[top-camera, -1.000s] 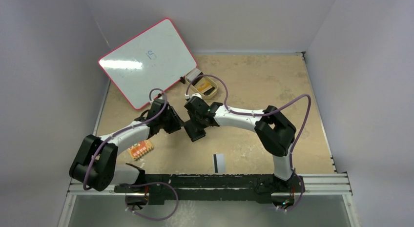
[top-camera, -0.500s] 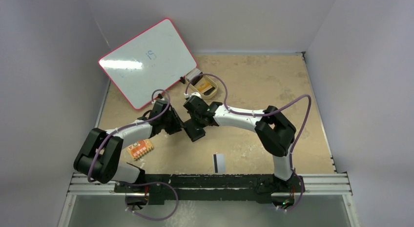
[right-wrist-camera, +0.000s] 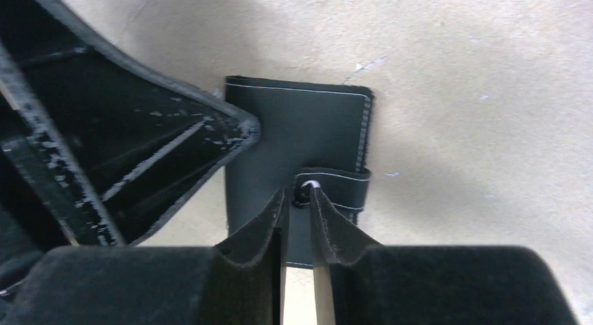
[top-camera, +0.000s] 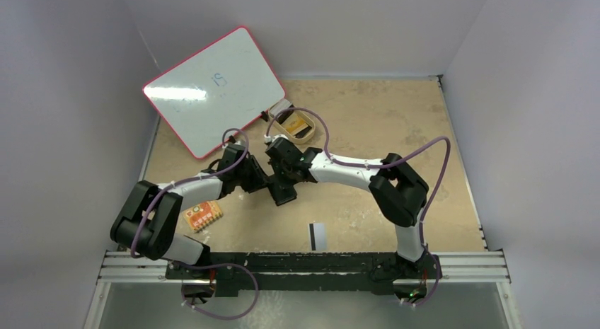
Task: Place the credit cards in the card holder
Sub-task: Close the card holder at the center of the board.
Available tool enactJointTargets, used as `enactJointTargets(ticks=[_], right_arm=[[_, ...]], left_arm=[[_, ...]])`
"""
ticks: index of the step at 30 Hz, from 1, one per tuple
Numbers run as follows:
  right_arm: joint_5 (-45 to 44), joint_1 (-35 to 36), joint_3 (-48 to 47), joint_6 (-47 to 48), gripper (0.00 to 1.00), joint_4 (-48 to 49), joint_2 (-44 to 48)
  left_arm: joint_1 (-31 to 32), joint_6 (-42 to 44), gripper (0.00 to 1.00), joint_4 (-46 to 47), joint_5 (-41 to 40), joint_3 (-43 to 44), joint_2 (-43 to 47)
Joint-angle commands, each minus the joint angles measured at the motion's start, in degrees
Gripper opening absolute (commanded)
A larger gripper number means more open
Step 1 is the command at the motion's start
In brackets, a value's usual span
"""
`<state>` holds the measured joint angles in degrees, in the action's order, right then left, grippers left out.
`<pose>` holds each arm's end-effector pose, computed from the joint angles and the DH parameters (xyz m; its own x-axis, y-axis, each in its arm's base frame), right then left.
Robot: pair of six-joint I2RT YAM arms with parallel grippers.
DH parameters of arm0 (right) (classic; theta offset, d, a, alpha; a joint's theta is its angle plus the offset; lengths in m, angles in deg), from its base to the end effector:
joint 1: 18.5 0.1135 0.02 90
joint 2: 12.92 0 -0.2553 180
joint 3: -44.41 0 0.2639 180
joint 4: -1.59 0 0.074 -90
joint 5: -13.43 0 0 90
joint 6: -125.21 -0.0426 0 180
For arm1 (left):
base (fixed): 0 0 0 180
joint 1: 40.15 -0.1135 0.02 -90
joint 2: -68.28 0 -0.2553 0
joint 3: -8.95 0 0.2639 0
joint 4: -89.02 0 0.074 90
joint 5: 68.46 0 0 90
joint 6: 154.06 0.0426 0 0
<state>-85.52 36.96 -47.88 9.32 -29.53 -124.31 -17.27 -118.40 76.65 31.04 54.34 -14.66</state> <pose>0.2531 0.3560 0.1757 -0.7227 -0.2891 -0.6278 -0.4910 0.8540 0.1718 0.2484 -0.1124 0.1173 -0.8021 -0.5313 -0.2727 -0.2921 0.7474 -0.5967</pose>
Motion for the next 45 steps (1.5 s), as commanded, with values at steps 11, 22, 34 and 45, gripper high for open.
enactJointTargets(ticks=[11,22,34,45], right_arm=[[0.8,-1.2,0.6,-1.0,0.29,-0.5,7.2],[18.1,-10.3,9.5,-2.0,0.24,8.6,11.4],[19.5,-10.9,9.8,-2.5,0.18,10.8,6.4],[19.6,-11.0,11.3,-4.8,0.18,15.4,4.3]], left_arm=[[-0.2,3.2,0.32,-0.5,-0.2,0.9,-0.8],[-0.3,3.4,0.37,-1.9,-1.5,1.9,0.1],[-0.3,3.6,0.37,-1.9,-1.4,2.3,-1.0],[-0.3,3.8,0.36,-1.7,-1.0,2.1,-1.3]])
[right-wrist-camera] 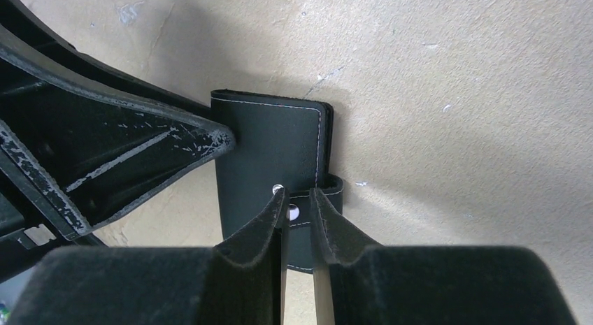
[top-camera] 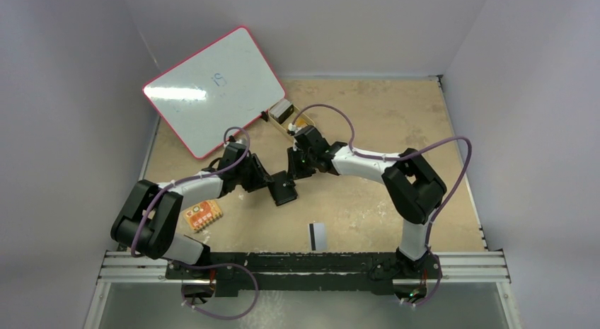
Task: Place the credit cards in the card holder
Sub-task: Close the card holder at the center of the board.
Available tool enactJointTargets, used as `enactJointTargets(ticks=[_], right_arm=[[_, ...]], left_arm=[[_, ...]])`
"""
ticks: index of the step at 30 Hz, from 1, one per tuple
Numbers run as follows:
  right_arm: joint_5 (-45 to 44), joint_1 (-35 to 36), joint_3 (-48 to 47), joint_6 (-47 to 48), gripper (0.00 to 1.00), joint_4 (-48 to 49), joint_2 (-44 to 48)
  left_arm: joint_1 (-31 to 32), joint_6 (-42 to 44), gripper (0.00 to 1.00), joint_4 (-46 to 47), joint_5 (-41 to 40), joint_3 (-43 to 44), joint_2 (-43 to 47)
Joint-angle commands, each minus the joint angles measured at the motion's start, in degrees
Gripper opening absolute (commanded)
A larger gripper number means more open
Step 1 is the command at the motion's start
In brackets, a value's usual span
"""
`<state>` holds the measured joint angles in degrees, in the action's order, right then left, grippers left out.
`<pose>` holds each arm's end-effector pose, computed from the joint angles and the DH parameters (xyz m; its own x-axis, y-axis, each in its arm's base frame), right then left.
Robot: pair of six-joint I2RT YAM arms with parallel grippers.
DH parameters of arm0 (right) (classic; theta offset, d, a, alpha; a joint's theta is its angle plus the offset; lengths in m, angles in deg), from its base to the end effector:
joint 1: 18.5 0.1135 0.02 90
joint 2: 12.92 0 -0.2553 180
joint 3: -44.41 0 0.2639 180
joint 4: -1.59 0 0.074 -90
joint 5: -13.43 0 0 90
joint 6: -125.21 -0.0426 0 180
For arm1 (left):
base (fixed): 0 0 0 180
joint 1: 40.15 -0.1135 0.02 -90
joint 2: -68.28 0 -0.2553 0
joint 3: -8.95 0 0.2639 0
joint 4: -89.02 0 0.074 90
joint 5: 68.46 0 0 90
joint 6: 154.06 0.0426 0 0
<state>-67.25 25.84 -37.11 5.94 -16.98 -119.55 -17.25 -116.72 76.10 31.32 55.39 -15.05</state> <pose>0.2927 0.2956 0.1660 -0.8090 -0.1160 -0.5762 -0.4332 0.7802 0.4512 0.2517 -0.1142 0.1201 -0.8120 -0.5075 -0.2883 -0.2656 0.7611 -0.5918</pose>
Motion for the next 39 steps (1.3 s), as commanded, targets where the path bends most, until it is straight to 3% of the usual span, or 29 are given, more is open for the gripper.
enactJointTargets(ticks=[1,39], right_arm=[[1.5,0.2,0.5,-1.5,0.18,2.9,-0.5],[-0.5,0.6,6.6,-8.3,0.27,5.8,5.2]], left_arm=[[-0.3,2.2,0.36,-1.0,-1.1,1.2,-1.0],[-0.3,2.2,0.36,-2.2,-1.0,1.1,-0.7]])
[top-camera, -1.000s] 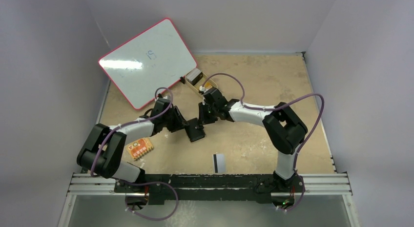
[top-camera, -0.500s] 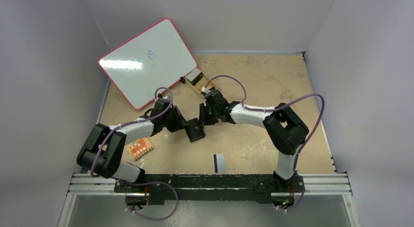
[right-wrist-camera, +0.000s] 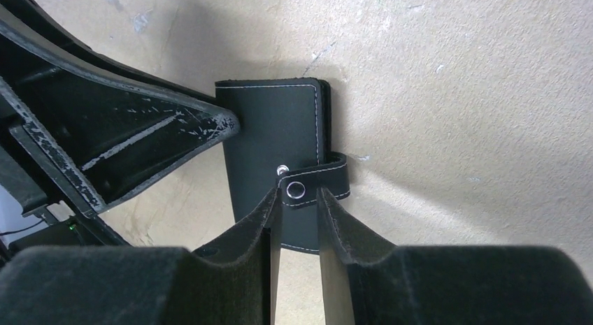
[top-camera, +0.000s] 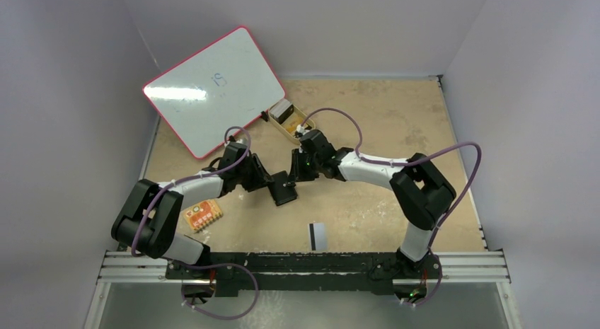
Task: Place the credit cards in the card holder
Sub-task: Close the card holder at the center of the board.
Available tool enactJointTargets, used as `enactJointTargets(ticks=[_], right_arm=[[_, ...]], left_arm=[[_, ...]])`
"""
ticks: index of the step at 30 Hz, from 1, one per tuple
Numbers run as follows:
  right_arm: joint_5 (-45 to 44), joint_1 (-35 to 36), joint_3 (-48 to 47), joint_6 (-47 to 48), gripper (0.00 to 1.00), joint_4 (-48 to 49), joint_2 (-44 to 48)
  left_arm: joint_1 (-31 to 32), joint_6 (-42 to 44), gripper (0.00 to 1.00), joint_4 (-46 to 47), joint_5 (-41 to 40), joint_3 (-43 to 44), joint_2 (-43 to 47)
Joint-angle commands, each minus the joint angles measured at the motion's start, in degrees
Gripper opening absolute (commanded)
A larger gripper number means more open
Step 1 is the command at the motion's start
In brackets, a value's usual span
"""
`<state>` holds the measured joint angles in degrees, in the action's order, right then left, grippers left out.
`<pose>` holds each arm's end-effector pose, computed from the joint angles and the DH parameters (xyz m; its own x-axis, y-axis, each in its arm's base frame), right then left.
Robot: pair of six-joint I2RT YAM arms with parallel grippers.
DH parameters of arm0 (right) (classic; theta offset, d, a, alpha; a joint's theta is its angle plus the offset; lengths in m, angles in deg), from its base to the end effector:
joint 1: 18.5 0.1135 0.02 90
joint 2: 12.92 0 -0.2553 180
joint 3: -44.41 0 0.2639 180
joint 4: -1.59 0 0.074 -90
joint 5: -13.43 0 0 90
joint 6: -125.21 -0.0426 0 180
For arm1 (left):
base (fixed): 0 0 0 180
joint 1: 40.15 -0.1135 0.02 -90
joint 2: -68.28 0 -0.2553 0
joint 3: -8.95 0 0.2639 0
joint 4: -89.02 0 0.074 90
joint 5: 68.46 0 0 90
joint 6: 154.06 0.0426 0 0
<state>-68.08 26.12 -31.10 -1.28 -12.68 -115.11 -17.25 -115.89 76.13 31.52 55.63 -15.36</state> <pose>0.2785 0.2836 0.1684 -0.8354 0.0020 -0.5497 -0.3449 0.7768 0.5269 0.2526 -0.1147 0.1199 -0.8174 -0.4953 -0.2943 -0.2531 0.7676 -0.5888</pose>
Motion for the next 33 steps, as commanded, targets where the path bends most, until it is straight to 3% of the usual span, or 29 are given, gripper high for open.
enactJointTargets(ticks=[1,33], right_arm=[[0.6,0.4,0.6,-1.0,0.26,1.9,0.5],[3.1,2.3,-0.1,-2.5,0.2,5.8,-4.5]], left_arm=[[-0.3,1.4,0.36,-2.2,-1.2,0.9,-0.4],[-0.2,1.3,0.36,-2.3,-1.1,0.9,0.1]])
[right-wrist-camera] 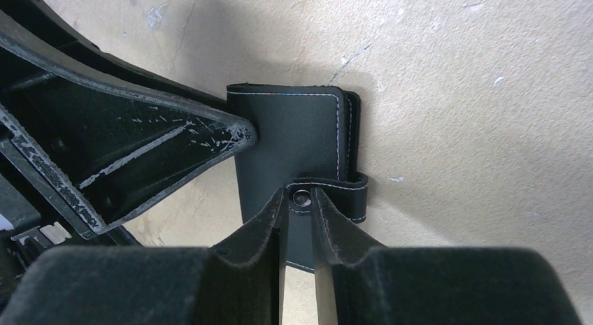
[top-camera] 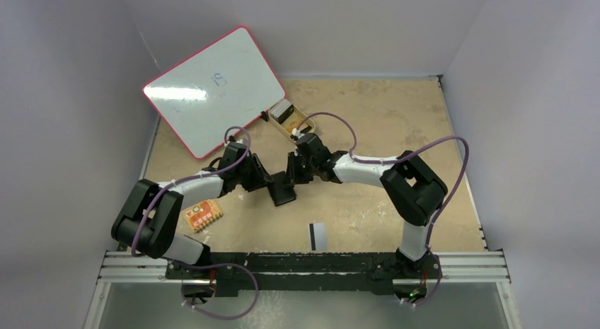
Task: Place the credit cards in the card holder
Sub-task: Close the card holder at the center of the board.
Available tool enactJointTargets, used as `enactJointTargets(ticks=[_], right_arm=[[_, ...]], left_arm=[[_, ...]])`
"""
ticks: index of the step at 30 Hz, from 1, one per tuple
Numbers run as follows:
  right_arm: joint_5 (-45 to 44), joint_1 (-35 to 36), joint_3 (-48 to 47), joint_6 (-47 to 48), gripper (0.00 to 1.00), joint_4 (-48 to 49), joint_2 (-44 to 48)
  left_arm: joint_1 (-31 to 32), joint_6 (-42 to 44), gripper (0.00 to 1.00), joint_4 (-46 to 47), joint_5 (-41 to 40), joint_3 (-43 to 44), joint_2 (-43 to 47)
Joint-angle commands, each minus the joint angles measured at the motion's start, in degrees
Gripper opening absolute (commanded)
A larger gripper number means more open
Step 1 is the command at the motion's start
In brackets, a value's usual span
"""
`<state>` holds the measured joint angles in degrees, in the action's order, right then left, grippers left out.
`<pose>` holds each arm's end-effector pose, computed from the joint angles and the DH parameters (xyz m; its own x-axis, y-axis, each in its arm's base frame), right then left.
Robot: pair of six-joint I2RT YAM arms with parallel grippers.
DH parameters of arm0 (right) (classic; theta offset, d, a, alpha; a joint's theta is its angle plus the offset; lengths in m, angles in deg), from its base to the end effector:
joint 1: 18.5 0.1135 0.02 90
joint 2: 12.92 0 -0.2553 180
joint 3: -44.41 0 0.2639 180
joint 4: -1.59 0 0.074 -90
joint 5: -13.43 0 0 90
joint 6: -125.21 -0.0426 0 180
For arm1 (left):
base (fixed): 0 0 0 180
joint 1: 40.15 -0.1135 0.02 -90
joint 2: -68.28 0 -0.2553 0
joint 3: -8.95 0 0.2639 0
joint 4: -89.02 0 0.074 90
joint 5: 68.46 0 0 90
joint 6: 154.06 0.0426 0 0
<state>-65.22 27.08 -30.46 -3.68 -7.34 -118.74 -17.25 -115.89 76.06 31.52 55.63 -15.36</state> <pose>0.2773 0.2950 0.1492 -0.8553 0.0067 -0.5181 -0.3456 0.7377 0.5800 0.2525 -0.1147 0.1198 -0.8177 -0.4951 -0.2937 -0.2538 0.7679 -0.5881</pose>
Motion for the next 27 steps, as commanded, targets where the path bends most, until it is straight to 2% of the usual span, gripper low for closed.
enactJointTargets(ticks=[1,9,14,27], right_arm=[[-0.2,1.8,-1.2,0.3,0.19,-0.2,-0.9],[-3.8,3.2,-3.3,1.7,0.14,-4.2,-1.8],[-7.2,4.3,-4.4,2.9,0.07,-7.2,-2.0],[-14.1,7.1,-8.9,6.6,0.06,-17.7,-4.8]], left_arm=[[-0.2,1.2,0.36,-2.2,-1.1,0.9,0.0],[-0.2,1.2,0.36,-2.0,-1.1,1.0,-0.3],[-0.2,1.2,0.36,-2.2,-1.2,0.8,-0.2],[-0.3,-0.4,0.35,-2.4,-1.9,0.7,1.3]])
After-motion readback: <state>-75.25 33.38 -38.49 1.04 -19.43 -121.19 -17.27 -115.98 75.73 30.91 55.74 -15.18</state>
